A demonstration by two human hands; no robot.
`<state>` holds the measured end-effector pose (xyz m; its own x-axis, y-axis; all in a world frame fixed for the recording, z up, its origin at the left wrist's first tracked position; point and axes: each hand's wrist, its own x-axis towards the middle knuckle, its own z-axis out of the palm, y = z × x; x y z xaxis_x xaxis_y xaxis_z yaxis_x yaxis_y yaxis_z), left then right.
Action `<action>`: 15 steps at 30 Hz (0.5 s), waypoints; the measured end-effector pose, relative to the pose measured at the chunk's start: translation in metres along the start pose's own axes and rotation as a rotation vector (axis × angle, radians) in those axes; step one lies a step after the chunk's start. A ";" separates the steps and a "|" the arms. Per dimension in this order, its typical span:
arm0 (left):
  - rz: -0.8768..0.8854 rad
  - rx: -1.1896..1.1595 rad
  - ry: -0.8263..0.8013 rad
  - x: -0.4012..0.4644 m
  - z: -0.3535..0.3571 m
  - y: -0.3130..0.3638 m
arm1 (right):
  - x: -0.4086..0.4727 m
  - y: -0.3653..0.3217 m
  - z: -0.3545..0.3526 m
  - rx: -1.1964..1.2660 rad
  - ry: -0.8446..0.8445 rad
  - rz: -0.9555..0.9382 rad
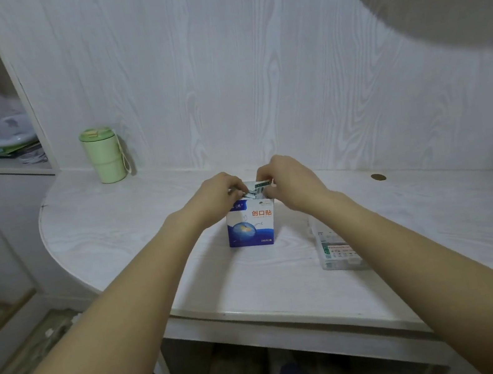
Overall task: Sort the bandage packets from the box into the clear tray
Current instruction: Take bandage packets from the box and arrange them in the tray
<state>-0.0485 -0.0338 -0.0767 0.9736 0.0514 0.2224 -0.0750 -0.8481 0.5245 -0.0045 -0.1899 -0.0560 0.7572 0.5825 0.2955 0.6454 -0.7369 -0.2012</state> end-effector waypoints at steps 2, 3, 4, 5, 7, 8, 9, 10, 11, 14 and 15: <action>0.004 0.004 -0.009 0.000 -0.001 -0.001 | -0.001 0.000 -0.002 -0.143 0.010 -0.091; 0.005 0.008 -0.014 0.000 -0.001 -0.001 | -0.001 -0.001 -0.003 -0.203 -0.002 -0.135; 0.004 0.012 -0.017 0.000 -0.001 0.000 | -0.001 -0.001 -0.003 -0.242 -0.016 -0.162; 0.002 0.015 -0.019 0.000 -0.001 0.000 | -0.001 -0.001 -0.004 -0.256 -0.033 -0.164; -0.006 0.019 -0.023 0.001 -0.001 0.000 | 0.001 -0.001 -0.004 -0.232 -0.063 -0.125; -0.012 0.023 -0.023 0.001 0.000 0.001 | 0.003 0.000 -0.005 -0.215 -0.074 -0.105; -0.017 0.026 -0.024 0.001 0.000 0.001 | 0.005 -0.001 -0.005 -0.209 -0.084 -0.091; -0.022 0.030 -0.025 0.001 0.000 0.001 | 0.007 -0.001 -0.005 -0.215 -0.093 -0.085; -0.027 0.033 -0.027 0.001 0.000 0.001 | 0.009 -0.002 -0.005 -0.228 -0.103 -0.087; -0.035 0.038 -0.030 0.002 0.001 0.003 | 0.013 -0.003 -0.005 -0.252 -0.126 -0.097; -0.036 0.040 -0.028 0.001 0.002 0.003 | 0.014 -0.003 -0.005 -0.241 -0.138 -0.094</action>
<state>-0.0470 -0.0370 -0.0764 0.9813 0.0673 0.1804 -0.0321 -0.8667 0.4979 0.0040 -0.1811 -0.0467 0.7128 0.6808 0.1687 0.6830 -0.7284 0.0539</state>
